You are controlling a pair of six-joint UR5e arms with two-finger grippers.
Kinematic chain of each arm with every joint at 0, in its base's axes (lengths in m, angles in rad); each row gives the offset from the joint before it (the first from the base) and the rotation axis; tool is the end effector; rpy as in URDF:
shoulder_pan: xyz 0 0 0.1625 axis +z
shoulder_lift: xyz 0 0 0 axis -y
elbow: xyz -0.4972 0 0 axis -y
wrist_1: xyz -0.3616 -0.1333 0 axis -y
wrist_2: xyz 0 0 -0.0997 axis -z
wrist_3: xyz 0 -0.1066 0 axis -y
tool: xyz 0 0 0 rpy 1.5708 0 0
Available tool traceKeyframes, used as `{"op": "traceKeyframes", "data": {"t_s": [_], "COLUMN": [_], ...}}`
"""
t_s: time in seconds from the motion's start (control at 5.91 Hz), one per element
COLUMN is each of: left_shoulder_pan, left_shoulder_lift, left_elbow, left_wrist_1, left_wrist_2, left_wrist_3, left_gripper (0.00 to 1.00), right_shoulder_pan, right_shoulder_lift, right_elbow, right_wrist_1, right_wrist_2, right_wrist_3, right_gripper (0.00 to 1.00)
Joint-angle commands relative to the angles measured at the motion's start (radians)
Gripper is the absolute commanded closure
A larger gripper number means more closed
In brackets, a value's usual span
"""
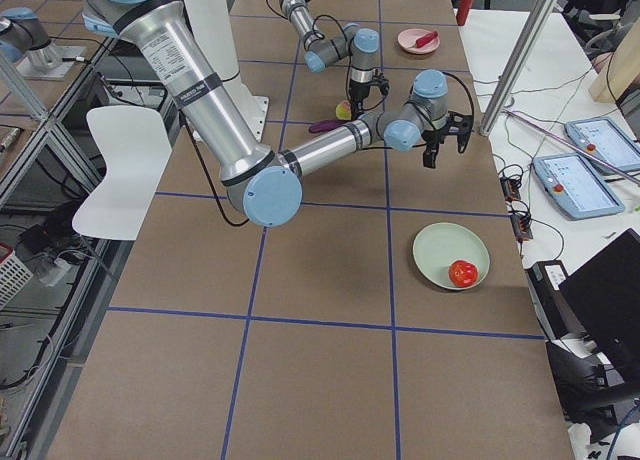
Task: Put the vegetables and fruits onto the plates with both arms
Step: 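Grasp the purple eggplant with the left gripper and lift it toward the pink plate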
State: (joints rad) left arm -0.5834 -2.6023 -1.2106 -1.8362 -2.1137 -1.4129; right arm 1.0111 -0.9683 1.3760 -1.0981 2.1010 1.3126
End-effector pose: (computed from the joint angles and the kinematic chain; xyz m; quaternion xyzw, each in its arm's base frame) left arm 0.6599 -0.5293 0.1667 -0.0655 0.4920 -0.0632 0.8658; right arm -0.3299 -0.6761 0.4105 0.0529 -0.4717 0.2171 0.8530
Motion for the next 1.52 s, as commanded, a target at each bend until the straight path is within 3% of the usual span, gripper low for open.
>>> {"op": "traceKeyframes", "data": {"t_s": [0.0, 0.34, 0.68, 0.85, 1.18, 1.35], "left_shoulder_pan": [-0.115, -0.243, -0.323, -0.378, -0.502, -0.562], "left_shoulder_lift": [0.011, 0.129, 0.349, 0.426, 0.478, 0.476], "left_elbow": [-0.061, -0.175, -0.358, -0.389, -0.354, -0.248], "left_wrist_1": [0.006, 0.006, 0.003, -0.006, 0.005, -0.006], "left_wrist_2": [-0.134, -0.234, -0.284, -0.304, -0.342, -0.339], "left_wrist_3": [-0.009, 0.041, 0.153, 0.211, 0.238, 0.244], "left_gripper": [1.0, 1.0, 1.0, 1.0, 1.0, 1.0], "right_shoulder_pan": [-0.093, -0.225, -0.38, -0.431, -0.512, -0.523], "right_shoulder_lift": [-0.004, -0.016, -0.003, 0.008, 0.058, 0.089], "right_elbow": [0.024, 0.11, 0.168, 0.198, 0.18, 0.155], "right_wrist_1": [0.006, 0.007, 0.01, 0.01, 0.004, 0.004], "right_wrist_2": [-0.001, -0.037, -0.123, -0.159, -0.277, -0.279], "right_wrist_3": [0.007, 0.115, 0.239, 0.296, 0.406, 0.437], "right_gripper": [0.0, 0.0, 0.0, 0.0, 0.0, 0.0]}}
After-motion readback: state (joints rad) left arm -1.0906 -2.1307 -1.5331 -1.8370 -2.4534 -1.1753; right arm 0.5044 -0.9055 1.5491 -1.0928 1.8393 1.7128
